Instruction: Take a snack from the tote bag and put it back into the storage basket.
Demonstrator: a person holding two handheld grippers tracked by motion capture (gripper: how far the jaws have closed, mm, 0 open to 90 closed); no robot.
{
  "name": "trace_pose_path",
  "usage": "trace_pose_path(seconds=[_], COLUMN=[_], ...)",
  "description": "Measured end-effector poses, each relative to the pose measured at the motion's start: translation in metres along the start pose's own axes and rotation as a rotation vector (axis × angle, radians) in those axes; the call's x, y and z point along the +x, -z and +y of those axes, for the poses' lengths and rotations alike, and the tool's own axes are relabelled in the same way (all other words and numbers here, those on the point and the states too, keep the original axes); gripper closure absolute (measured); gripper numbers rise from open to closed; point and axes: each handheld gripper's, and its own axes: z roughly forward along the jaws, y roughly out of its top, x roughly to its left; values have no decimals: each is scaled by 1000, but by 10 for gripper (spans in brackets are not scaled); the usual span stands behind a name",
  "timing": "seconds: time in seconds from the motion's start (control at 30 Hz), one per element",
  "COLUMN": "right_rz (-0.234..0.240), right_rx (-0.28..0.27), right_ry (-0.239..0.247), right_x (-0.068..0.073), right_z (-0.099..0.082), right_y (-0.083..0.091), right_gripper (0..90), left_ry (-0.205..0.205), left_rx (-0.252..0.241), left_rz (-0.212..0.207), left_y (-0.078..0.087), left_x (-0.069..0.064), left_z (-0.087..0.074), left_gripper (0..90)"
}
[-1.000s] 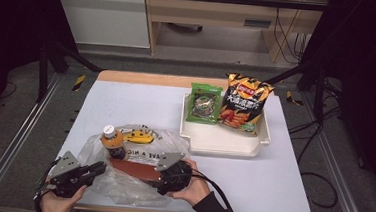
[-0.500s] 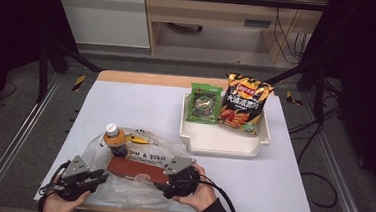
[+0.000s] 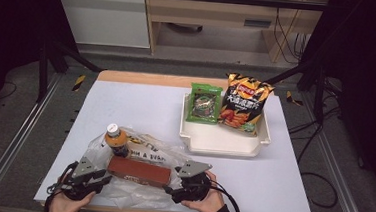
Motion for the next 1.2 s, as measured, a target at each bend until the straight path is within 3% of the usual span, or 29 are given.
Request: trace_pose_path(seconds=[0.07, 0.2, 0.33, 0.5, 0.6, 0.7, 0.97, 1.2], right_rz=[4, 10, 32, 44, 52, 45, 47, 71], right_rx=[1, -23, -132, -134, -97, -29, 68, 135], right_ry=[-17, -9, -11, 6, 11, 19, 44, 72], right_x=[-1, 0, 3, 8, 9, 9, 9, 10], right_z=[-5, 0, 27, 52, 63, 63, 55, 51], right_y=[-4, 2, 18, 11, -4, -25, -40, -57], right_gripper=[275, 267, 273, 280, 280, 268, 235, 327], left_ry=[6, 19, 19, 18, 16, 16, 8, 3], left_rx=[-9, -52, -65, -68, -72, -74, -73, -67], left_rz=[4, 4, 3, 2, 0, -1, 2, 2], left_y=[1, 5, 6, 6, 7, 7, 6, 5], left_x=[0, 2, 2, 2, 3, 2, 2, 2], left_z=[0, 0, 0, 0, 0, 0, 0, 0], left_gripper=[596, 560, 551, 551, 551, 551, 551, 553])
